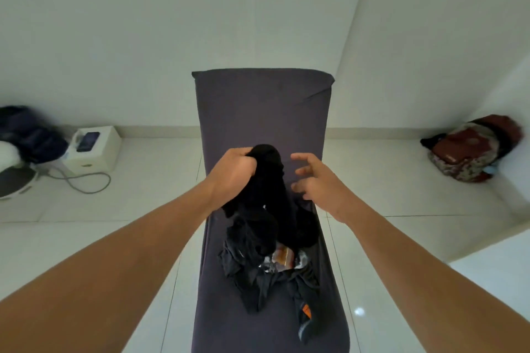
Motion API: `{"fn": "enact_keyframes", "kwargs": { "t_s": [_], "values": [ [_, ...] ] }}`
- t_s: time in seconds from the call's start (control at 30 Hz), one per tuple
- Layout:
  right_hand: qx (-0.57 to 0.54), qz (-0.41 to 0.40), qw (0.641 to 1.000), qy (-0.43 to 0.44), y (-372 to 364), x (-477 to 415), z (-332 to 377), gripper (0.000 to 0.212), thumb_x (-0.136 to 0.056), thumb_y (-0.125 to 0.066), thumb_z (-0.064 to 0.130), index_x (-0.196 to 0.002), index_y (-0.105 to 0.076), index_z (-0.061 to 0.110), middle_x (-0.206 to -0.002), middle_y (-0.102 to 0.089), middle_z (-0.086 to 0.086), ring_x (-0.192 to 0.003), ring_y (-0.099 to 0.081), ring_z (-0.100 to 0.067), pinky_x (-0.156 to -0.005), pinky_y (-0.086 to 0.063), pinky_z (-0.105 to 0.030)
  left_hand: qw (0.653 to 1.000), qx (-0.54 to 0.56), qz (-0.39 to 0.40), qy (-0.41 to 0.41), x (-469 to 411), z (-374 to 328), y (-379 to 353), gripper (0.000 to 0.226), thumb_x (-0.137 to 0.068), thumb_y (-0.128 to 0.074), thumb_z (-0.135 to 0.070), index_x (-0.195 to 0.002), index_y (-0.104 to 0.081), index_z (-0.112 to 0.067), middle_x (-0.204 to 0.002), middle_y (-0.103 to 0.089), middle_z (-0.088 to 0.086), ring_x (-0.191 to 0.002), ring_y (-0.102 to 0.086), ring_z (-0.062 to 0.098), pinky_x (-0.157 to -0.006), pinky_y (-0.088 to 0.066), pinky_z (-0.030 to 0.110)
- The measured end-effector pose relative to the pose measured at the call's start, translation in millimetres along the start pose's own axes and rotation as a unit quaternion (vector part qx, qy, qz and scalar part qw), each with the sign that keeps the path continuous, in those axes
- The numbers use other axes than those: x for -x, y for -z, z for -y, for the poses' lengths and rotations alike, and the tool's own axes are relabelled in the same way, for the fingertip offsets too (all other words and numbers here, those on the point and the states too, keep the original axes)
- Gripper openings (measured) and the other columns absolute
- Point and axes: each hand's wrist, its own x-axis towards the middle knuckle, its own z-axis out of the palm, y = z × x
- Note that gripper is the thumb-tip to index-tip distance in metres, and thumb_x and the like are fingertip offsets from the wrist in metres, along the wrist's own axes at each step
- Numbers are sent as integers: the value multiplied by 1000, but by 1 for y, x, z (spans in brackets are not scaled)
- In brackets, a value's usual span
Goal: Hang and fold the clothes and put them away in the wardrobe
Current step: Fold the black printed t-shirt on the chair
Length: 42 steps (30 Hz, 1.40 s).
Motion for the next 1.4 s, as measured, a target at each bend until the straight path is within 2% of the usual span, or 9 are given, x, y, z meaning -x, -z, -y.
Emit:
{"fn": "enact_keyframes", "kwargs": {
  "t_s": [0.1, 0.33, 0.53, 0.63, 0.8, 0.97, 1.1, 1.23, 1.4],
  "values": [
    [99, 46, 993, 52, 4, 23, 29, 103, -82, -78, 10, -158, -18, 45, -157, -36, 4, -140, -40, -19, -110, -42, -39, 997, -18, 60, -39, 20, -52, 29, 16, -80, -64, -14, -64, -59, -13, -64, -61, 5, -60, -58, 29, -64, -48, 38],
    [147, -50, 984, 83, 10, 72, 87, 20, -86, -65, 25, -105, -68, 24, -101, -74, 1, -97, -69, -18, -97, -52, -51, 967, -196, 25, -164, 59, -136, 85, 12, -84, -75, -33, -93, -69, -28, -91, -71, -8, -90, -67, 14, -80, -53, 33],
    [26, -21, 984, 174, 12, 126, 172, 52, -82, -83, 21, -127, -57, 27, -108, -73, -4, -98, -71, -15, -92, -54, -31, 953, -259, 49, -147, 94, -193, 114, 41, -77, -81, -32, -111, -58, -27, -95, -66, -3, -87, -66, 17, -72, -53, 31],
    [38, -85, 970, 223, 14, 148, 213, 19, -91, -72, 24, -110, -70, 19, -102, -74, -8, -99, -70, -27, -94, -54, -46, 978, -173, 72, -97, 107, -209, 124, 70, -61, -87, -24, -120, -50, -28, -105, -69, 4, -92, -70, 24, -83, -58, 42],
    [-192, -106, 958, 183, 35, 183, 250, 18, -99, -58, 13, -111, -72, 12, -109, -76, -9, -108, -71, -28, -101, -53, -48, 951, -259, 129, -110, 130, -200, 126, 18, -78, -77, -21, -89, -67, -31, -96, -71, -7, -96, -66, 13, -79, -48, 27],
    [-199, -160, 948, 193, 59, 203, 271, 23, -94, -54, -4, -99, -67, 14, -94, -72, -8, -93, -67, -28, -83, -55, -41, 985, -86, 84, -127, 131, -202, 129, 16, -100, -46, -3, -93, -56, -12, -98, -63, 6, -84, -61, 14, -69, -50, 19],
    [-120, -187, 953, 206, 68, 216, 288, 22, -90, -56, 0, -99, -66, 17, -98, -72, -6, -97, -67, -25, -91, -54, -43, 975, -106, -30, -193, 154, -229, 112, 31, -107, -31, -27, -82, -48, -20, -82, -53, -3, -81, -51, 16, -70, -38, 31],
    [-120, -209, 950, 197, 75, 218, 302, 18, -95, -61, 14, -112, -66, 16, -111, -74, -7, -105, -70, -24, -98, -56, -46, 976, -46, 39, -208, 172, -251, 110, 60, -87, -46, -74, -121, -49, -25, -100, -70, -1, -93, -67, 12, -77, -48, 26],
    [-46, -251, 955, 151, 73, 217, 301, 37, -86, -75, 21, -115, -53, 13, -102, -68, -5, -89, -68, -21, -78, -57, -36, 976, 58, 80, -195, 173, -285, 103, 57, -90, -68, -16, -139, -45, -32, -122, -66, 4, -101, -71, 21, -88, -60, 41]
  ]
}}
